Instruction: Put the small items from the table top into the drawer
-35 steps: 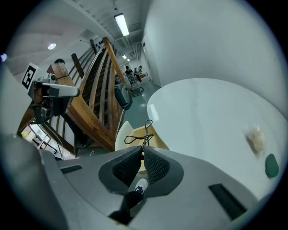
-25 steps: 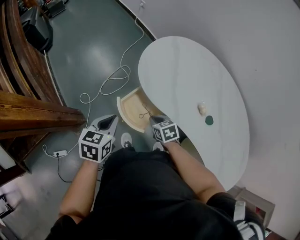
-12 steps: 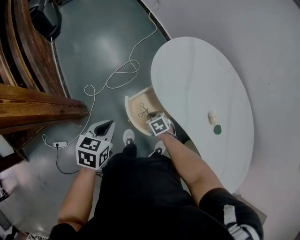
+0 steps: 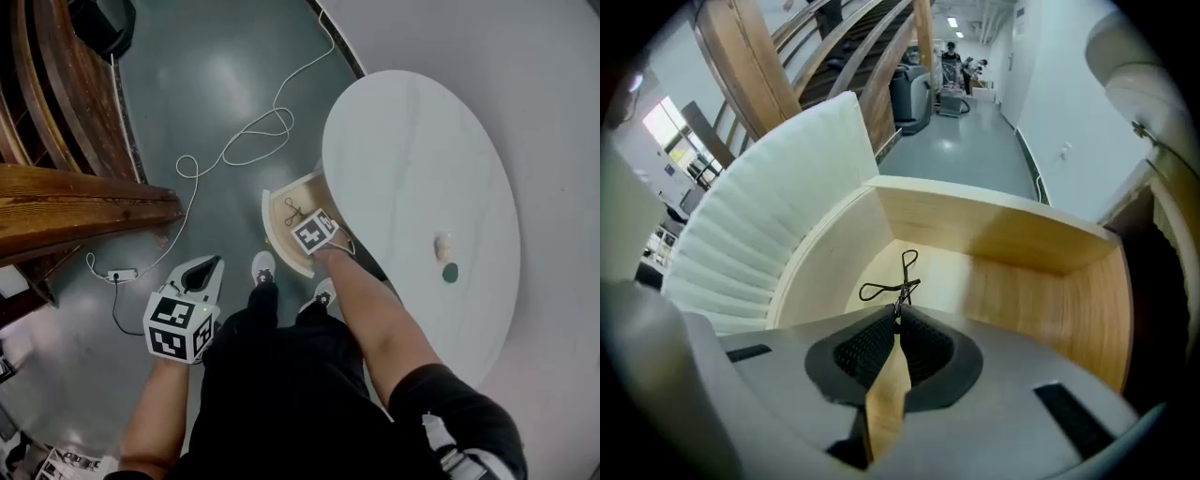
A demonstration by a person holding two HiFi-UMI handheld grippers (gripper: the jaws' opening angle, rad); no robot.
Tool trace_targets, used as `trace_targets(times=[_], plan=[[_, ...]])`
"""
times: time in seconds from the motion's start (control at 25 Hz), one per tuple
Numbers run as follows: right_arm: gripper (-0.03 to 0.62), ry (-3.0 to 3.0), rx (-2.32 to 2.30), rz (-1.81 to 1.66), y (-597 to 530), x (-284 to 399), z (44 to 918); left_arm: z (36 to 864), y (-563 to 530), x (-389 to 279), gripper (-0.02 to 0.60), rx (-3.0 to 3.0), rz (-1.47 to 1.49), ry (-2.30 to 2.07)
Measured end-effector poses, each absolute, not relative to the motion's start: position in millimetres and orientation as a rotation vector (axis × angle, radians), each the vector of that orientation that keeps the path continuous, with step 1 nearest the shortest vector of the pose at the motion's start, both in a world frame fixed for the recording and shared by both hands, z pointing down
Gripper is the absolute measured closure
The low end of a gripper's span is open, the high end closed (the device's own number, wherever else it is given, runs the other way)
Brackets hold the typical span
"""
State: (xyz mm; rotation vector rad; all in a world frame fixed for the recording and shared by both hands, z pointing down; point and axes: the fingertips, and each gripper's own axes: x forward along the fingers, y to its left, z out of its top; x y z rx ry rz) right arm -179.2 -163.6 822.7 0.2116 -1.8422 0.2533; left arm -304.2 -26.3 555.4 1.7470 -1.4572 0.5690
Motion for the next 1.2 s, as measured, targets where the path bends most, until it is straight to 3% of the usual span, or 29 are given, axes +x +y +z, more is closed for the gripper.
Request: trace_targets(times=[0.44, 0.68, 1.2], plan=[[0.571, -1.785, 0.180, 0.249, -155.5, -173.8, 847.2, 559.1, -18.2, -303.0, 0.566, 1.726, 0.563, -1.458], [0.539, -1.811, 0.197, 0.280, -146.0, -168.0, 836.1, 557.2, -26.8, -288.2, 0.566, 1.767, 0.566, -1.433], [0.539, -2.030, 0.254, 0.435, -122.6, -173.3, 732.0, 533.3, -63.3, -254.0, 0.566, 1.904, 0.532, -1.418]])
